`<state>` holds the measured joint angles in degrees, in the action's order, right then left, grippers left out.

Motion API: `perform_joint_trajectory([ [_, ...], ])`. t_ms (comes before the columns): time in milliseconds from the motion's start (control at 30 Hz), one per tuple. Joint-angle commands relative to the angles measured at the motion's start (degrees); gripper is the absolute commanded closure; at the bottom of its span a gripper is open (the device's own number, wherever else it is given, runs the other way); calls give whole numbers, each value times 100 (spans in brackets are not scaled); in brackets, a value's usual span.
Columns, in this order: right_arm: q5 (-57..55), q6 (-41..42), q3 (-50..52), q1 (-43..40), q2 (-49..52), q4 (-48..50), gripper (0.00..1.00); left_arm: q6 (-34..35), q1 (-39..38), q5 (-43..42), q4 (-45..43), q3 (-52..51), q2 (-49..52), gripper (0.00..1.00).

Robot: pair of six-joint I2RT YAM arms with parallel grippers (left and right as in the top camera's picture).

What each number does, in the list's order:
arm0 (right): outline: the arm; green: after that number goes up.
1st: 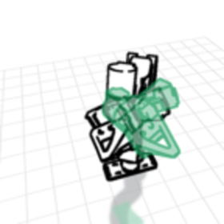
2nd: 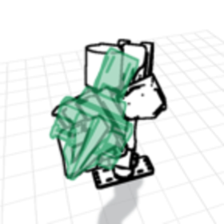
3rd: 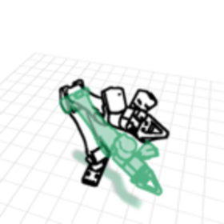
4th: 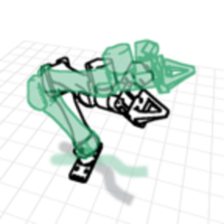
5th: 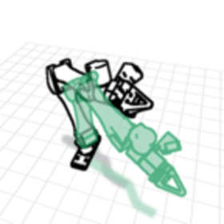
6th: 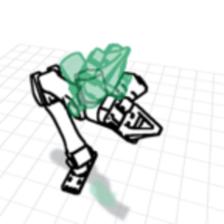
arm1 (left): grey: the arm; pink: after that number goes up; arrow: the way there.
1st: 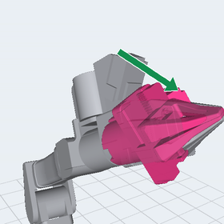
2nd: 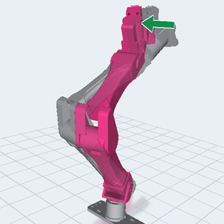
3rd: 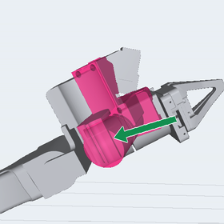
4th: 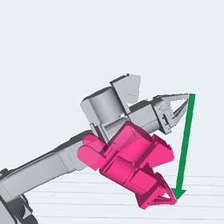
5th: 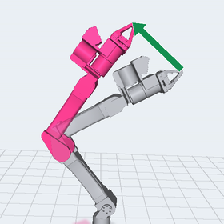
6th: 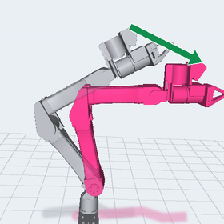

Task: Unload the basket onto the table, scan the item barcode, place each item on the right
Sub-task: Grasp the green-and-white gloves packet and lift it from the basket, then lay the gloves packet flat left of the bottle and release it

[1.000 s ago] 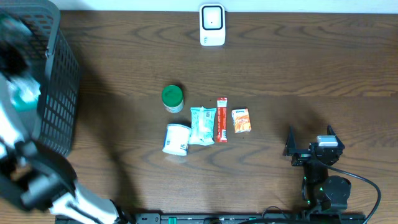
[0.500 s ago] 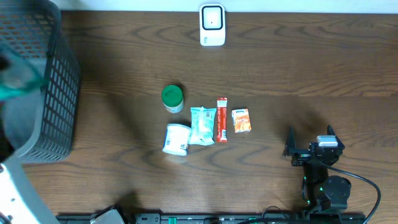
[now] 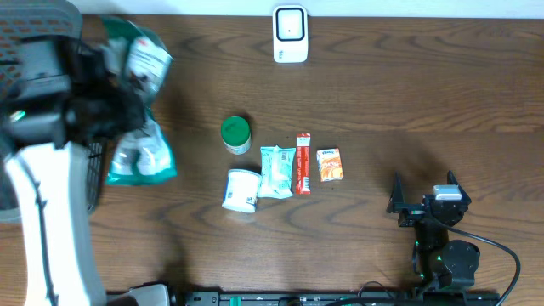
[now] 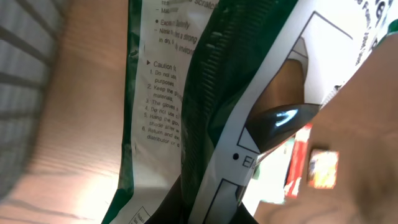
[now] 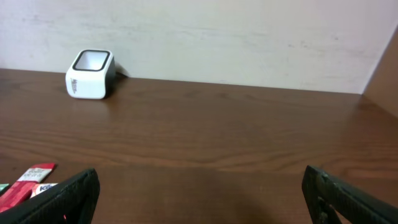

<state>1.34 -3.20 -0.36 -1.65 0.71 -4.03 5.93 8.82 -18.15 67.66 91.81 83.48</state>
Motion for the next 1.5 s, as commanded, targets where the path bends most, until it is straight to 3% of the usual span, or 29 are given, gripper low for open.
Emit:
perform_joint_trajectory([
  [0, 22, -26, 7, -50, -15, -24, 1, -98, -254, -63, -173, -487, 352, 92],
  [267, 24, -26, 7, -50, -15, -24, 1, -111, -612, 22, -953, -1108, 1193, 93],
  [667, 24, -26, 7, -50, -15, -24, 1, -114, -1012, 514, -1276, -1145, 2210, 93],
  [967, 22, -26, 7, -50, -15, -24, 1, -66, -1106, 516, -1412, -1147, 2404, 93],
  [1300, 24, -26, 7, -50, -15, -24, 1, 514, -1106, 730, -1526, -1147, 2406, 92],
  [1367, 24, -26, 7, -50, -15, -24, 1, 514, -1106, 730, -1554, -1150, 2406, 85],
  [1400, 22, -26, 7, -50, -15, -24, 1, 511, -1106, 728, -1552, -1150, 2406, 73],
  [1467, 22, -26, 7, -50, -15, -24, 1, 511, -1106, 726, -1519, -1150, 2404, 38],
])
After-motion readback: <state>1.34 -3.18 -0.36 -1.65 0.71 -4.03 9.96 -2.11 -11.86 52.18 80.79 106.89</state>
